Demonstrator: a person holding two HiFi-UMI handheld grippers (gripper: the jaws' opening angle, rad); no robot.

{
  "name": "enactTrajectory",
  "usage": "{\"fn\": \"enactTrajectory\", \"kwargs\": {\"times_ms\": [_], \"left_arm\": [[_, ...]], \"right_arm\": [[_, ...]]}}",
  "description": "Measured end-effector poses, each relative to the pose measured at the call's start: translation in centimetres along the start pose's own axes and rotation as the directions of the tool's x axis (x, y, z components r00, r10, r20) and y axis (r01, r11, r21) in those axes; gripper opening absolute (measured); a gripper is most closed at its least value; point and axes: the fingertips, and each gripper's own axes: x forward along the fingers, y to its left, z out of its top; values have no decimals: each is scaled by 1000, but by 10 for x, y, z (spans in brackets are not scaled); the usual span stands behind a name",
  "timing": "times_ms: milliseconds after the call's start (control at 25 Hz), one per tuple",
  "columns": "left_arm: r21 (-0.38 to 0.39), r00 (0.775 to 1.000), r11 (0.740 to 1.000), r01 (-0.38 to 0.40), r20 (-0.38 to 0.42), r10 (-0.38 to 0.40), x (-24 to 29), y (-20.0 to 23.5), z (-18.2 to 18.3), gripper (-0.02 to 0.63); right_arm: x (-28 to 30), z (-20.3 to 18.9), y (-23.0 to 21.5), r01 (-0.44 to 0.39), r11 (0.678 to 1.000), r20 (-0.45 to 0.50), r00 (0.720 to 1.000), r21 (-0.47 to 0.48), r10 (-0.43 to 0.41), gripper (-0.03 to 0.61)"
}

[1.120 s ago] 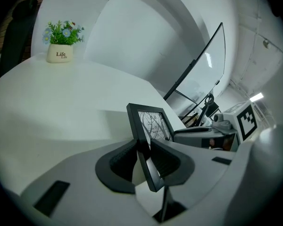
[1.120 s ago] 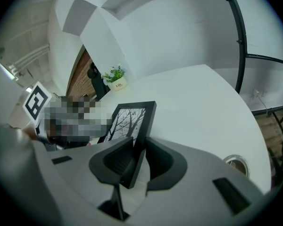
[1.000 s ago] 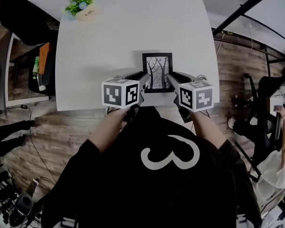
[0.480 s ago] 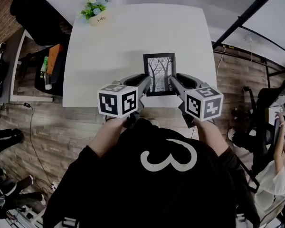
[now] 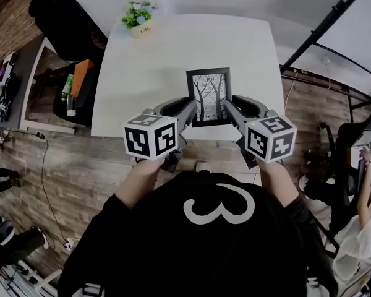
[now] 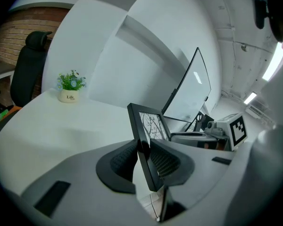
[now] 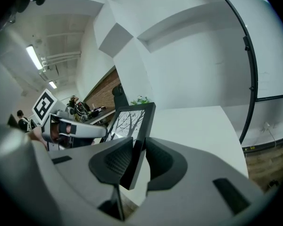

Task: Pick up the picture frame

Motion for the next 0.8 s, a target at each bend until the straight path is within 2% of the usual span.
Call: {"fn": "enactTrajectory", "kwargs": {"times_ms": [280,680,800], "left_arm": [[31,999,999,13,43,-14,-47,-13,4,89],[104,995,993,47,86,-56,-109,-37,5,87],[132,992,989,62,99,-75,-129,-45,-5,87]], "right_arm": [[-21,7,40,-6,1000,59,998,10,5,97],[-61,15,97,57,998,151,987,-29,-52,95],[-74,8,116,82,996,173,982,-38,-74,94]]}}
